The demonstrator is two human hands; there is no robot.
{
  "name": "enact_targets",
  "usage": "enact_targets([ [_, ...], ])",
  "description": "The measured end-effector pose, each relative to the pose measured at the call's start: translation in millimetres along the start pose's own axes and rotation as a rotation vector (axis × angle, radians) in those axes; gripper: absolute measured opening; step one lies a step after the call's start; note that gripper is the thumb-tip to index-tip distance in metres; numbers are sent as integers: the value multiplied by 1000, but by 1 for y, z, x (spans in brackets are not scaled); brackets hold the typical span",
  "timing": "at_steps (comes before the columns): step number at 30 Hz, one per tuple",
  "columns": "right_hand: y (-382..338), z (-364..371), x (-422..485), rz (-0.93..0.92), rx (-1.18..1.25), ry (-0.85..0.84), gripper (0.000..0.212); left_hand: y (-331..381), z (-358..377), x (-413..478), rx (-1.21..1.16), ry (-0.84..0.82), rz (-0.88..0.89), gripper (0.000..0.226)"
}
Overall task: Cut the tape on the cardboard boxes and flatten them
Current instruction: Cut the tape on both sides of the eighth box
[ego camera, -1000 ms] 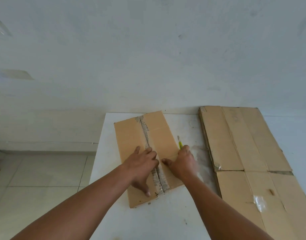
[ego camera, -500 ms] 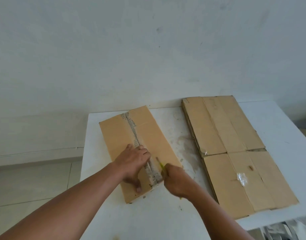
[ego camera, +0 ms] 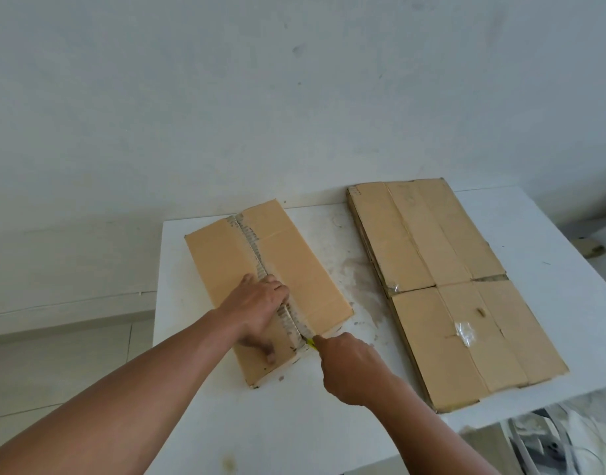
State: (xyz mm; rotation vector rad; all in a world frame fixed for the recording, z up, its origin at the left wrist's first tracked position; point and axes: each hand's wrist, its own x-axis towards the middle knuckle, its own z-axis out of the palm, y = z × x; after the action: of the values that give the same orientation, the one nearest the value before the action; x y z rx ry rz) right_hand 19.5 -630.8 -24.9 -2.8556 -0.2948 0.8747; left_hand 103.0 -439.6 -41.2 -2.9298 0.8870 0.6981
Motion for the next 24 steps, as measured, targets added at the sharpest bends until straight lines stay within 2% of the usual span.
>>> enact_targets([
  [2,0,8,-5,16,11,7,47,0,0,0,15,-4,8,96],
  [4,-1,19,-9,42,39,18,62,3,0,1,54,-34,20,96],
  [8,-4,33,-10,78,95,21,78,16,-4,2,109,-138,50,80],
  [13,-6,39,-10,122,231,54,75,21,-8,2,129,-189,64,77],
  [15,-4,36,-10,147,274,32,62,22,-8,3,141,-204,62,79],
  [16,-3,36,-12,156,312,20,46,22,-8,4,145,-211,60,78],
  [18,-7,39,-20,196,530,-1,22,22,-9,5,144,-213,56,75],
  [21,-28,46,-32,295,1131,-117,20,23,-17,6,97,-203,43,67],
  [22,-35,49,-30,319,1255,-125,19,24,-19,6,74,-204,38,65],
  [24,-46,55,-27,353,1342,-109,18,24,-23,5,32,-213,24,60],
])
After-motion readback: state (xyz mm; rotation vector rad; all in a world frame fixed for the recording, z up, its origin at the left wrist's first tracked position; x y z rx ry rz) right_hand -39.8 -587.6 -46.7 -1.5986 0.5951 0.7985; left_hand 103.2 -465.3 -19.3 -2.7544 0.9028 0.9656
